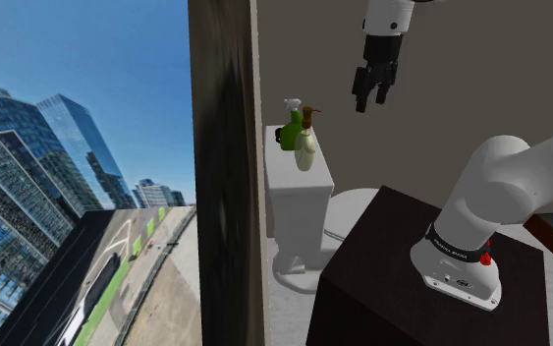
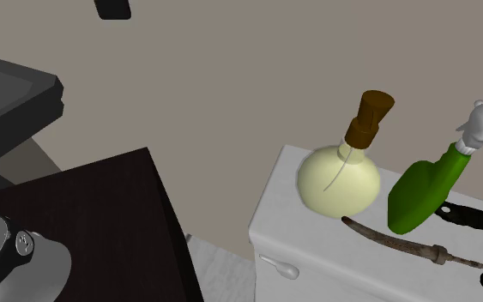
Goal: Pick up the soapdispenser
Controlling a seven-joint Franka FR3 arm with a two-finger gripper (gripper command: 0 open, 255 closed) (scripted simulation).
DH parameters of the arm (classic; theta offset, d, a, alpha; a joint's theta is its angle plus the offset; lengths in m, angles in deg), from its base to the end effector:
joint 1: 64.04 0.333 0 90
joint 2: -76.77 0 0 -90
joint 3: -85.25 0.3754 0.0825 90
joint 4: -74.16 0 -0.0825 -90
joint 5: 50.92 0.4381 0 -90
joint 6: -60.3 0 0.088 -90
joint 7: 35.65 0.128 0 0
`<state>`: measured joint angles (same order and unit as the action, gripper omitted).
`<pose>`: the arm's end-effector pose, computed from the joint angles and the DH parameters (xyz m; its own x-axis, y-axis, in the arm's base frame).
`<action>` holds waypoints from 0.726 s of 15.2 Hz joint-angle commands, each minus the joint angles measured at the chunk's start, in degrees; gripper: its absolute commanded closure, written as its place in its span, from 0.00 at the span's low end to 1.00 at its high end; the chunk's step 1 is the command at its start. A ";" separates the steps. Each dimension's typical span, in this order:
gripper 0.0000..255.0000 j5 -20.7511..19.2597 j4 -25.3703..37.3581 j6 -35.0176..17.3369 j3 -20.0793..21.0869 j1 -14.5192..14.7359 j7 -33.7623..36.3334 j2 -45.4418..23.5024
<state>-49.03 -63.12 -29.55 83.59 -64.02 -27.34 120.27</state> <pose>0.3230 -0.0074 0.5818 0.9837 -0.1633 -0.0756 -0.1667 -0.9851 -0.0423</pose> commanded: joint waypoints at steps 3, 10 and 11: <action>0.00 -0.79 0.78 -3.18 -0.98 -0.23 -1.44 -3.63; 0.00 -2.43 5.95 -12.90 -4.17 -0.75 -6.22 -17.33; 0.00 -2.50 7.00 -14.07 -4.59 -0.80 -6.89 -19.37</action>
<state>-51.31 -57.17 -42.04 79.66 -64.67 -33.23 103.30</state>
